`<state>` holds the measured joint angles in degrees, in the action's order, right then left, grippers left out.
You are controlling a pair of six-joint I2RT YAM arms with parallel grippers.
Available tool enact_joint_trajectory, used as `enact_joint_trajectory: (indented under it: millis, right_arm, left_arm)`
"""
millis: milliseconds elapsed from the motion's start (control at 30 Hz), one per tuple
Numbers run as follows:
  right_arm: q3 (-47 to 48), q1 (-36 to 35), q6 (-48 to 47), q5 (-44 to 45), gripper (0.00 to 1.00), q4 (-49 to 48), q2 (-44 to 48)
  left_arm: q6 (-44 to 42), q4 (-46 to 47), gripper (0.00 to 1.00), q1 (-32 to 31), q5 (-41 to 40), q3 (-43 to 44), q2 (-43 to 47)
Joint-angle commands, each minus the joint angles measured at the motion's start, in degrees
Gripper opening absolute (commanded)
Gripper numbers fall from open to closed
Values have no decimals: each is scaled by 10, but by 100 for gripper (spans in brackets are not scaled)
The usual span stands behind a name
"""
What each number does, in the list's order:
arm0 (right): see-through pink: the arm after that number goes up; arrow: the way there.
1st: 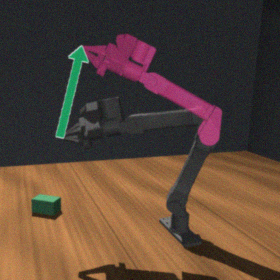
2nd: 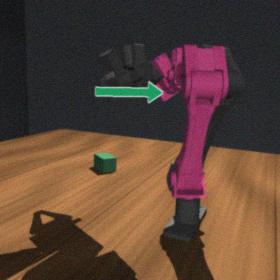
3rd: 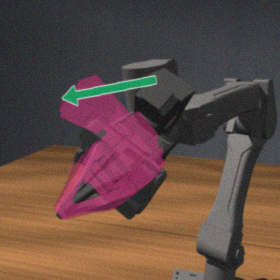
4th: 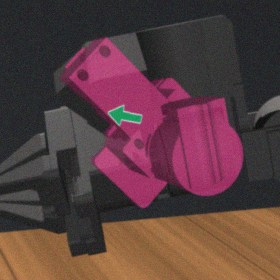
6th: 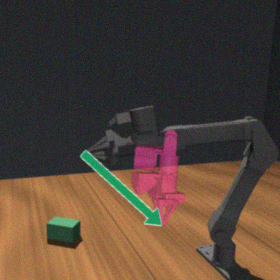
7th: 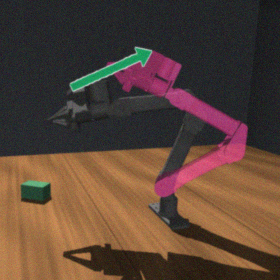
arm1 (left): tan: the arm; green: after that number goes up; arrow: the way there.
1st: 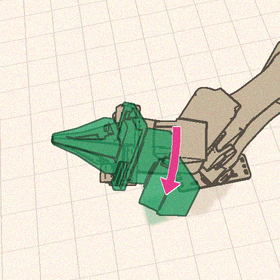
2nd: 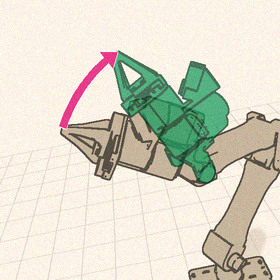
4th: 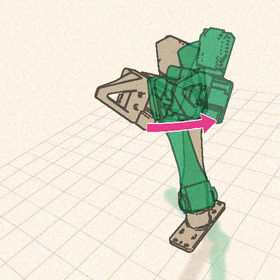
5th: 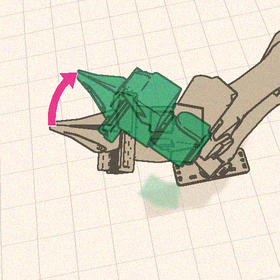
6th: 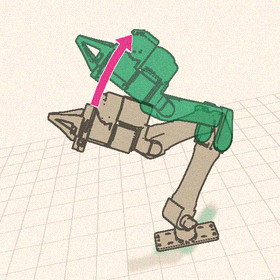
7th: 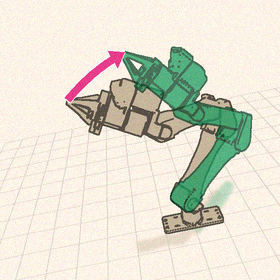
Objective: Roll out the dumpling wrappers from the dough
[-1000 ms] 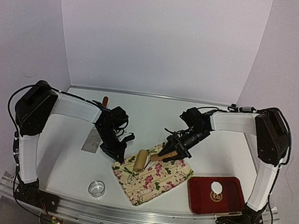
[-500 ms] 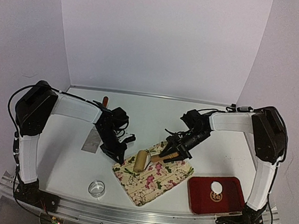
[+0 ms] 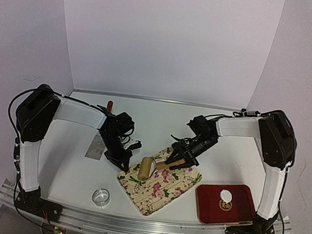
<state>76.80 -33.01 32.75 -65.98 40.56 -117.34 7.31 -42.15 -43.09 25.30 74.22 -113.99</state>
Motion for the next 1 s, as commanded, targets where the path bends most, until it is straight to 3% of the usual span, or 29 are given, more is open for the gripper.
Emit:
enact_joint_trajectory:
  millis: [0,300,967]
  right_arm:
    - [-40,-12,49,272,0,117,-77]
    - [-30,-7,58,303,0,122,-76]
    - [-106,98,30,357,0,148,-37]
  left_arm:
    - [22,5,0,2,-18,9,3]
    - [24,5,0,3,-32,6,-1]
    - [16,30,0,30,-68,-27,9]
